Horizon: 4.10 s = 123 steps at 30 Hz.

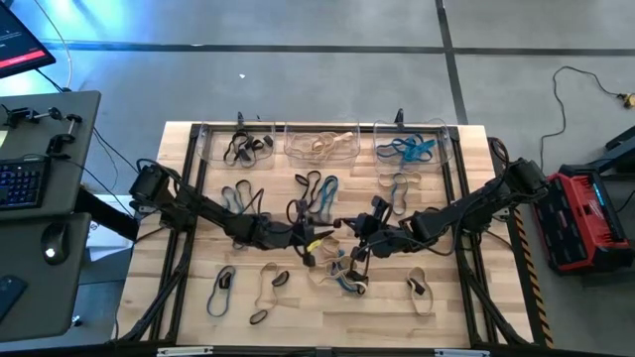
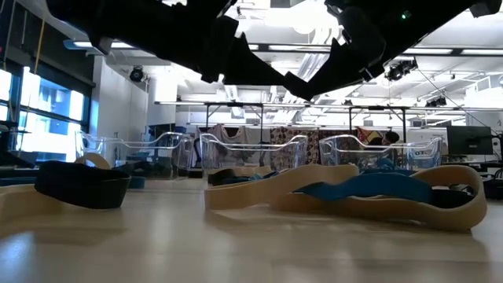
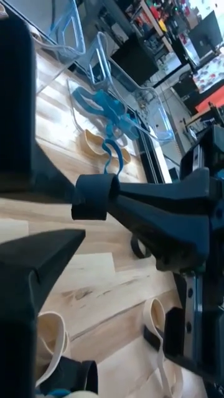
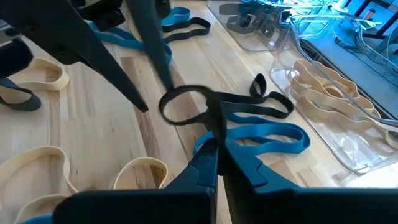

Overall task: Sort rubber bands into baskets
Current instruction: Put the black rubber band into the left transparent bin, then put the blue rubber band into the right transparent bin

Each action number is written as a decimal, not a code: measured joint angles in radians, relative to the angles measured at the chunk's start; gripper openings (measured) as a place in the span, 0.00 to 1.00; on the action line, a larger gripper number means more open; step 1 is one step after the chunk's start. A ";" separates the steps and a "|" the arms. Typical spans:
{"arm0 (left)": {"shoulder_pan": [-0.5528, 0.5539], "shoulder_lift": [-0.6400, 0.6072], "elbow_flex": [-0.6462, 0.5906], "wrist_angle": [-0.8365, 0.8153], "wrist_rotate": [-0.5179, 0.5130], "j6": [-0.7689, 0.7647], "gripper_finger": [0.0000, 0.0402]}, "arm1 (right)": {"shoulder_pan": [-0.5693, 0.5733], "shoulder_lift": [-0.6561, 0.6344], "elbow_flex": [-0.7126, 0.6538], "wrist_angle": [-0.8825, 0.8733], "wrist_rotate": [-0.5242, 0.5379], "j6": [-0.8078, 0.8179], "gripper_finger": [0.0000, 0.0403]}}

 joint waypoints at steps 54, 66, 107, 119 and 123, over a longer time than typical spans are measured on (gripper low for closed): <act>0.108 -0.240 0.058 -0.512 -0.164 -0.136 0.00 | 0.000 0.000 0.000 0.030 -0.044 -0.042 0.42; 0.403 -0.541 0.058 -1.072 -0.270 -0.323 0.00 | -0.002 0.000 0.000 0.024 -0.041 -0.043 0.43; 1.075 -0.262 0.057 -1.126 0.509 -0.087 0.15 | -0.023 0.000 0.000 0.010 -0.046 -0.024 0.43; 1.028 -0.365 0.057 -1.125 0.507 -0.076 0.32 | -0.023 0.000 0.000 0.013 -0.056 -0.022 0.43; 1.028 -0.389 0.057 -1.132 0.503 -0.085 0.36 | -0.023 0.000 0.000 0.014 -0.084 -0.014 0.43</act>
